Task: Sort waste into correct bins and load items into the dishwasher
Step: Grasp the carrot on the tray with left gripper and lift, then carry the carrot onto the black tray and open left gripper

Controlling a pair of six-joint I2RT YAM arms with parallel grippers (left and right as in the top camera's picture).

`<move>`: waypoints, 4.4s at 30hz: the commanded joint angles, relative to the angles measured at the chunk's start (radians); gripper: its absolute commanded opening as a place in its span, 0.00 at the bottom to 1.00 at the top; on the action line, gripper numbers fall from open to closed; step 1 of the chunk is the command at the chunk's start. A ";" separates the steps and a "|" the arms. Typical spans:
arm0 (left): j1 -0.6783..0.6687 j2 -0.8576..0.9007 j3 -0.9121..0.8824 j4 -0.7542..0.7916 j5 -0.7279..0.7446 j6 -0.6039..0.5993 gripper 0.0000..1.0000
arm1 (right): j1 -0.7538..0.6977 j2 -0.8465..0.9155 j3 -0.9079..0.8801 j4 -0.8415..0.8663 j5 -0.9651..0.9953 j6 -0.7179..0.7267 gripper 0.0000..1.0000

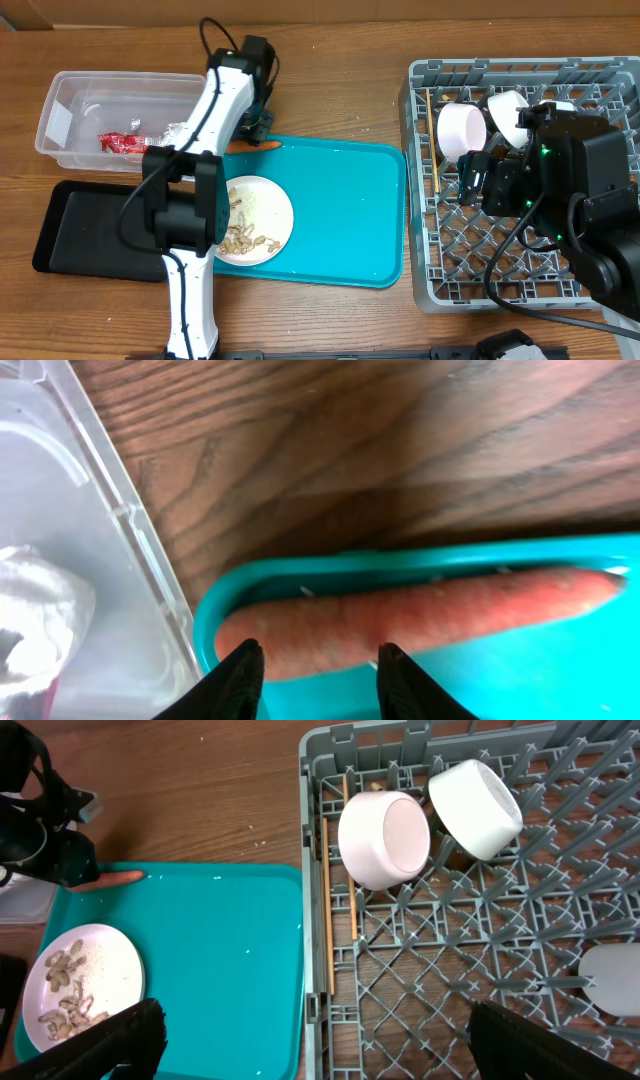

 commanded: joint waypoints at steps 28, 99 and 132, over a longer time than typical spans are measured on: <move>-0.001 0.012 -0.168 0.007 0.157 0.237 0.23 | 0.002 -0.003 0.008 -0.009 -0.005 0.003 1.00; 0.438 -0.216 0.373 -0.489 -0.019 -0.861 0.04 | 0.002 -0.003 0.008 -0.009 -0.047 0.003 1.00; 0.511 -0.674 -0.853 0.190 0.001 -0.981 0.22 | 0.002 -0.003 0.008 -0.066 -0.050 0.003 1.00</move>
